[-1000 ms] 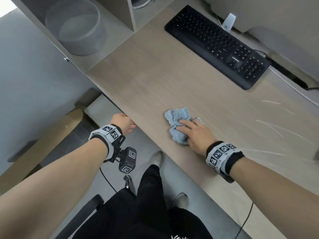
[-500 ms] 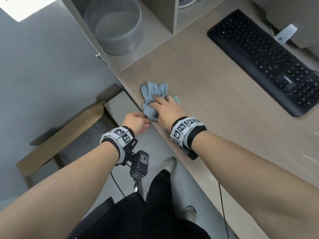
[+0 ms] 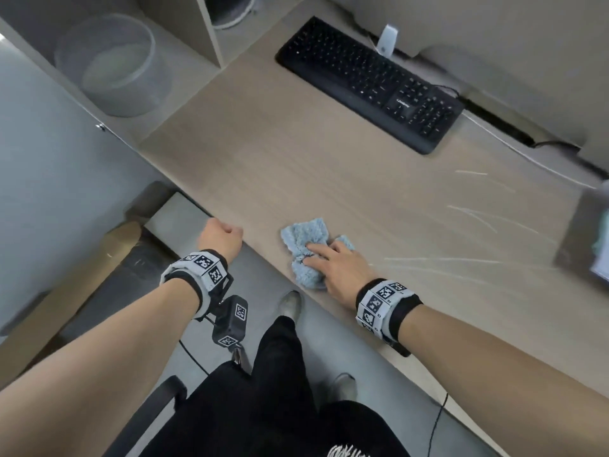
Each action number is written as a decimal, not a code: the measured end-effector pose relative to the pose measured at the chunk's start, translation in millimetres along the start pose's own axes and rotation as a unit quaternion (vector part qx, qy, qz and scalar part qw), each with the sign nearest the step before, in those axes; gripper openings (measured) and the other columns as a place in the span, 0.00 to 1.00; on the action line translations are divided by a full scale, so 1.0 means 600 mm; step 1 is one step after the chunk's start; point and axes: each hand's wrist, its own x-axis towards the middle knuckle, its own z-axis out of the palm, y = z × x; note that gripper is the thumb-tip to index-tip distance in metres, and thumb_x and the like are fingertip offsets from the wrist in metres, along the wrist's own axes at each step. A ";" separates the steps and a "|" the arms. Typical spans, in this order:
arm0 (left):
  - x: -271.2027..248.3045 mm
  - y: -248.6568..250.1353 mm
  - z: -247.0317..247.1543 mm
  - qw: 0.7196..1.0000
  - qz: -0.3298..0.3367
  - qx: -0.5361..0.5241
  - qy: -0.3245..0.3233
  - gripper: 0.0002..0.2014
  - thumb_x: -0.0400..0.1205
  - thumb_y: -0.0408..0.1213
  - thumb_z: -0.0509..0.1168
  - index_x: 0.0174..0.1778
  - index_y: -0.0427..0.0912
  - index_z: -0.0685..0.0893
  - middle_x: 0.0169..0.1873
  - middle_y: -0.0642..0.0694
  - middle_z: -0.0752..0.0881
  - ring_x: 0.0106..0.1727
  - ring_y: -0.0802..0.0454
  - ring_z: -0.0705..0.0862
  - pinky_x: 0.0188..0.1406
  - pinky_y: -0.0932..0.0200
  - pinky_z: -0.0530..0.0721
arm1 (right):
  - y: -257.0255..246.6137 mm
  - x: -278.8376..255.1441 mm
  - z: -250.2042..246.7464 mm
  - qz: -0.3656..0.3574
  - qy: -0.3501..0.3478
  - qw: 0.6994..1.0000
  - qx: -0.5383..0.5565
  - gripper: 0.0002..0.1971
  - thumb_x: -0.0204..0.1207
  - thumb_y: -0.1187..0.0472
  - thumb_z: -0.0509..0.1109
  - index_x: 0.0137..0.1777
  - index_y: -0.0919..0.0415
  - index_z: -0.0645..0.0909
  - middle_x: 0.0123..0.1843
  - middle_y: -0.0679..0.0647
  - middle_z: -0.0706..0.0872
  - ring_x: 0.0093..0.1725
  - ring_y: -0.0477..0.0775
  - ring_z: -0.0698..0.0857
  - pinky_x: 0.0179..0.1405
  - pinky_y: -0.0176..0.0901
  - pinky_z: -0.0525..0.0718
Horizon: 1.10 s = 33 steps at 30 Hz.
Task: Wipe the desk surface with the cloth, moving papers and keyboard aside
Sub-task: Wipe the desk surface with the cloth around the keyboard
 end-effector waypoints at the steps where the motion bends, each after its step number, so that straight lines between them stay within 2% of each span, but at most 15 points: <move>1: -0.014 0.010 0.010 1.000 0.015 0.013 -0.009 0.09 0.81 0.41 0.63 0.46 0.38 0.79 0.44 0.40 0.84 0.53 0.38 0.83 0.49 0.55 0.75 | 0.025 -0.029 0.005 0.026 0.001 1.000 0.008 0.30 0.77 0.64 0.63 0.80 0.44 0.68 0.86 0.44 0.58 0.73 0.60 0.66 0.62 0.56 0.79; 3: -0.030 0.032 0.028 0.997 0.048 0.037 -0.040 0.12 0.81 0.45 0.62 0.39 0.39 0.80 0.40 0.38 0.88 0.50 0.36 0.85 0.50 0.52 0.81 | 0.077 -0.076 0.013 0.089 0.016 0.995 0.035 0.30 0.79 0.63 0.62 0.81 0.45 0.66 0.86 0.44 0.57 0.76 0.61 0.64 0.65 0.56 0.80; 5: -0.045 0.068 0.045 0.991 0.094 0.064 -0.074 0.14 0.82 0.46 0.61 0.34 0.41 0.78 0.39 0.35 0.89 0.46 0.36 0.86 0.50 0.49 0.84 | 0.141 -0.119 0.015 0.173 0.056 0.980 0.076 0.29 0.80 0.61 0.63 0.81 0.47 0.67 0.86 0.47 0.58 0.79 0.62 0.63 0.72 0.57 0.75; 8: -0.050 0.124 0.066 0.975 0.168 0.118 -0.087 0.14 0.84 0.45 0.60 0.34 0.42 0.76 0.37 0.38 0.87 0.40 0.38 0.84 0.42 0.53 0.80 | 0.219 -0.143 -0.002 0.303 0.118 0.933 0.154 0.28 0.81 0.60 0.65 0.81 0.51 0.68 0.86 0.51 0.59 0.81 0.65 0.63 0.80 0.55 0.66; 10: -0.044 0.155 0.081 0.963 0.202 0.152 -0.090 0.13 0.84 0.47 0.60 0.35 0.46 0.75 0.37 0.42 0.85 0.41 0.40 0.83 0.46 0.50 0.83 | 0.231 -0.125 -0.014 0.354 0.141 0.907 0.180 0.28 0.81 0.60 0.65 0.81 0.54 0.68 0.86 0.54 0.58 0.79 0.67 0.66 0.78 0.57 0.69; 12: -0.034 0.177 0.094 0.952 0.225 0.184 -0.098 0.12 0.82 0.49 0.60 0.36 0.48 0.75 0.38 0.45 0.86 0.43 0.40 0.84 0.50 0.47 0.85 | 0.201 -0.096 -0.019 0.349 0.143 0.906 0.194 0.29 0.80 0.59 0.65 0.81 0.55 0.66 0.86 0.56 0.56 0.78 0.68 0.66 0.74 0.58 0.73; 15: -0.018 0.209 0.114 0.934 0.254 0.224 -0.116 0.10 0.81 0.49 0.59 0.37 0.51 0.76 0.39 0.47 0.87 0.42 0.42 0.85 0.50 0.47 0.86 | 0.140 -0.081 0.005 0.246 0.094 0.951 0.163 0.30 0.81 0.56 0.64 0.83 0.52 0.62 0.87 0.53 0.53 0.81 0.65 0.59 0.76 0.57 0.71; 16: -0.014 0.217 0.120 0.928 0.262 0.233 -0.125 0.09 0.81 0.48 0.60 0.37 0.51 0.77 0.39 0.46 0.87 0.42 0.42 0.85 0.49 0.48 0.86 | 0.131 -0.089 0.012 0.218 0.079 0.961 0.150 0.30 0.82 0.56 0.64 0.83 0.51 0.62 0.87 0.52 0.53 0.81 0.64 0.59 0.76 0.56 0.71; 18: -0.002 0.246 0.129 0.910 0.296 0.253 -0.142 0.07 0.80 0.47 0.59 0.39 0.51 0.78 0.41 0.46 0.88 0.43 0.42 0.85 0.49 0.50 0.85 | 0.154 -0.112 0.013 0.221 0.078 0.960 0.154 0.29 0.82 0.55 0.63 0.83 0.48 0.63 0.87 0.47 0.55 0.80 0.61 0.61 0.73 0.54 0.74; 20: 0.008 0.271 0.134 0.896 0.317 0.270 -0.156 0.06 0.80 0.45 0.60 0.43 0.51 0.81 0.43 0.47 0.88 0.46 0.41 0.85 0.48 0.53 0.83 | 0.195 -0.138 0.009 0.279 0.097 0.938 0.179 0.28 0.82 0.55 0.64 0.82 0.47 0.64 0.86 0.45 0.56 0.78 0.60 0.63 0.74 0.53 0.73; 22: 0.017 0.294 0.142 0.883 0.341 0.276 -0.168 0.06 0.81 0.41 0.60 0.48 0.49 0.82 0.47 0.46 0.87 0.50 0.40 0.84 0.49 0.53 0.81 | 0.239 -0.159 0.002 0.354 0.136 0.903 0.202 0.27 0.82 0.56 0.66 0.81 0.49 0.67 0.86 0.47 0.59 0.77 0.63 0.67 0.77 0.53 0.68; 26: 0.034 0.340 0.164 0.867 0.365 0.289 -0.179 0.08 0.79 0.39 0.60 0.49 0.49 0.85 0.47 0.43 0.88 0.50 0.37 0.86 0.50 0.50 0.84 | 0.317 -0.168 -0.023 0.449 0.192 0.835 0.254 0.28 0.79 0.61 0.70 0.80 0.54 0.70 0.85 0.53 0.63 0.75 0.68 0.70 0.78 0.53 0.66; 30: 0.041 0.385 0.193 0.854 0.387 0.300 -0.178 0.09 0.80 0.38 0.61 0.51 0.47 0.84 0.54 0.40 0.85 0.52 0.36 0.84 0.55 0.46 0.83 | 0.401 -0.141 -0.060 0.483 0.208 0.811 0.259 0.29 0.78 0.61 0.70 0.80 0.57 0.70 0.85 0.53 0.62 0.79 0.64 0.69 0.80 0.50 0.66; 33: 0.046 0.410 0.212 0.857 0.384 0.299 -0.168 0.11 0.81 0.38 0.61 0.57 0.45 0.83 0.62 0.41 0.81 0.57 0.37 0.83 0.61 0.45 0.81 | 0.432 -0.088 -0.100 0.469 0.226 0.814 0.257 0.29 0.79 0.60 0.69 0.80 0.58 0.69 0.85 0.54 0.62 0.79 0.64 0.68 0.79 0.48 0.65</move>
